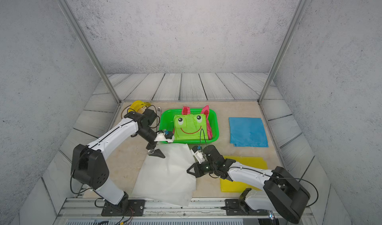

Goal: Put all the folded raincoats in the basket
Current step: Pick up the raincoat from the center of the board.

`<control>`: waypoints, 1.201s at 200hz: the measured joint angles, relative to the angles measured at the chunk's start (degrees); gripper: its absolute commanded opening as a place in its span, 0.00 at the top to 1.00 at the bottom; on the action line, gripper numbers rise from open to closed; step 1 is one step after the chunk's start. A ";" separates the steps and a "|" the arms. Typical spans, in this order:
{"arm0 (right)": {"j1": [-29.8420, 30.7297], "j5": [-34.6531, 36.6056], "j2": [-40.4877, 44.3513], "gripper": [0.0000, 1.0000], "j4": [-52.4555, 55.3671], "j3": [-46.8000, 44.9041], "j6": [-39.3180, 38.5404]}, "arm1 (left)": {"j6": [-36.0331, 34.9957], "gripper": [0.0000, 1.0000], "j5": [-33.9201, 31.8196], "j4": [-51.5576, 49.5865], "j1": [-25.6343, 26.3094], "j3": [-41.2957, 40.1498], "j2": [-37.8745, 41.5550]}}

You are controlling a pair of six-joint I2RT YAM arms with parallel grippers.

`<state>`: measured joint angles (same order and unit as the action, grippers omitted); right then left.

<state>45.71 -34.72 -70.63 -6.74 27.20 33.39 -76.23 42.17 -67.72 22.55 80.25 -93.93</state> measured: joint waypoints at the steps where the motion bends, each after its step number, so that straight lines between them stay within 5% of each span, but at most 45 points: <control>1: 0.00 0.02 0.09 1.00 0.11 0.11 -0.04 | 0.00 0.01 0.00 -0.02 -0.02 0.09 0.04; 97: 0.02 6.71 4.83 1.00 39.93 31.85 -36.13 | -2.51 0.00 5.99 -9.60 -6.08 20.79 5.03; 180: 0.02 13.55 -1.09 1.00 63.39 52.02 -59.06 | -1.73 0.00 10.40 -14.21 -7.72 21.31 8.52; 240: 0.02 14.91 2.51 1.00 73.72 53.77 -72.15 | -3.02 0.01 20.72 -14.38 -8.94 17.03 10.91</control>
<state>45.74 -19.81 -68.12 66.98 80.97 -38.76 -79.24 62.89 -82.11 13.61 97.27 -83.02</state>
